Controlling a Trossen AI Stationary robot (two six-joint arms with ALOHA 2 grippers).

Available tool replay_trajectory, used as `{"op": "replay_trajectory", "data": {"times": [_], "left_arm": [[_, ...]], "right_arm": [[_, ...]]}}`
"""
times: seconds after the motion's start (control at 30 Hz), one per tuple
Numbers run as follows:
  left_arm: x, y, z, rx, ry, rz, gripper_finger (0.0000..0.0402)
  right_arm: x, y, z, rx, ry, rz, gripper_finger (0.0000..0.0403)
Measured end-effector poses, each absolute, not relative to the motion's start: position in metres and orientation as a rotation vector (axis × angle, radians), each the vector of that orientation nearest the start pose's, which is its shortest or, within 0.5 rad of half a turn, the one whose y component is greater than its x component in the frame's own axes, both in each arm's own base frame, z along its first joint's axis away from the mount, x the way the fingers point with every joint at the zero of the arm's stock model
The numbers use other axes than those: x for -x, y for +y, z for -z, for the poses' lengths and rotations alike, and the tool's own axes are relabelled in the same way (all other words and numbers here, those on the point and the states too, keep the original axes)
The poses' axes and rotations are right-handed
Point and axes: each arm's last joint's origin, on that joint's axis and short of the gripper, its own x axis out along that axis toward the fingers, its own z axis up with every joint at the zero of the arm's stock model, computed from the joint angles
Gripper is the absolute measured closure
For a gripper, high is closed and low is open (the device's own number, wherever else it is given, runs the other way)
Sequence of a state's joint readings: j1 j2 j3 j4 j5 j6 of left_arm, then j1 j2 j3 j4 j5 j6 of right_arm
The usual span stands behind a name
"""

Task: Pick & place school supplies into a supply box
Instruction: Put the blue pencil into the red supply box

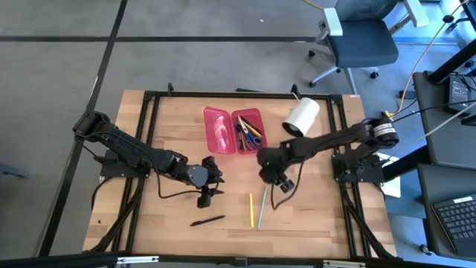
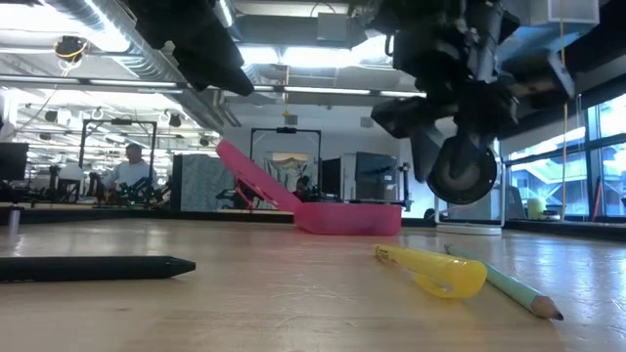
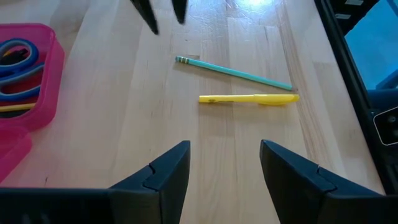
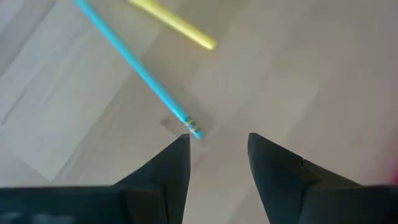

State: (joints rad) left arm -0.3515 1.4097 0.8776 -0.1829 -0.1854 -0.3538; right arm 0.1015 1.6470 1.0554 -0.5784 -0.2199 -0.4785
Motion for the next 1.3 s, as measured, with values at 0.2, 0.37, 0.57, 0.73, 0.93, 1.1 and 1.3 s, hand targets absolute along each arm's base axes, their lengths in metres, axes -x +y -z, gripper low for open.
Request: {"op": "replay_trajectory", "data": {"times": [0.2,0.37,0.57,0.73,0.93,1.1,1.3], "left_arm": [[-0.276,-0.095,-0.228,0.148,0.706,0.031,0.0217],[-0.276,-0.095,-0.228,0.140,0.700,0.011,0.0215],[-0.276,-0.094,-0.229,0.134,0.695,-0.006,0.0217],[-0.276,-0.094,-0.229,0.131,0.691,-0.017,0.0215],[-0.276,-0.094,-0.229,0.131,0.691,-0.017,0.0216],[-0.276,-0.094,-0.229,0.130,0.691,-0.018,0.0216],[-0.276,-0.094,-0.229,0.130,0.691,-0.018,0.0215]], "right_arm": [[-0.317,0.064,-0.172,0.517,1.119,-0.526,0.0237],[-0.321,0.072,-0.154,0.546,1.156,-0.539,0.0237],[-0.323,0.074,-0.139,0.535,1.196,-0.569,0.0237],[-0.326,0.075,-0.128,0.540,1.216,-0.604,0.0237],[-0.326,0.075,-0.122,0.554,1.235,-0.627,0.0262],[-0.325,0.076,-0.121,0.548,1.240,-0.636,0.0308],[-0.324,0.076,-0.121,0.542,1.252,-0.644,0.0350]]}}
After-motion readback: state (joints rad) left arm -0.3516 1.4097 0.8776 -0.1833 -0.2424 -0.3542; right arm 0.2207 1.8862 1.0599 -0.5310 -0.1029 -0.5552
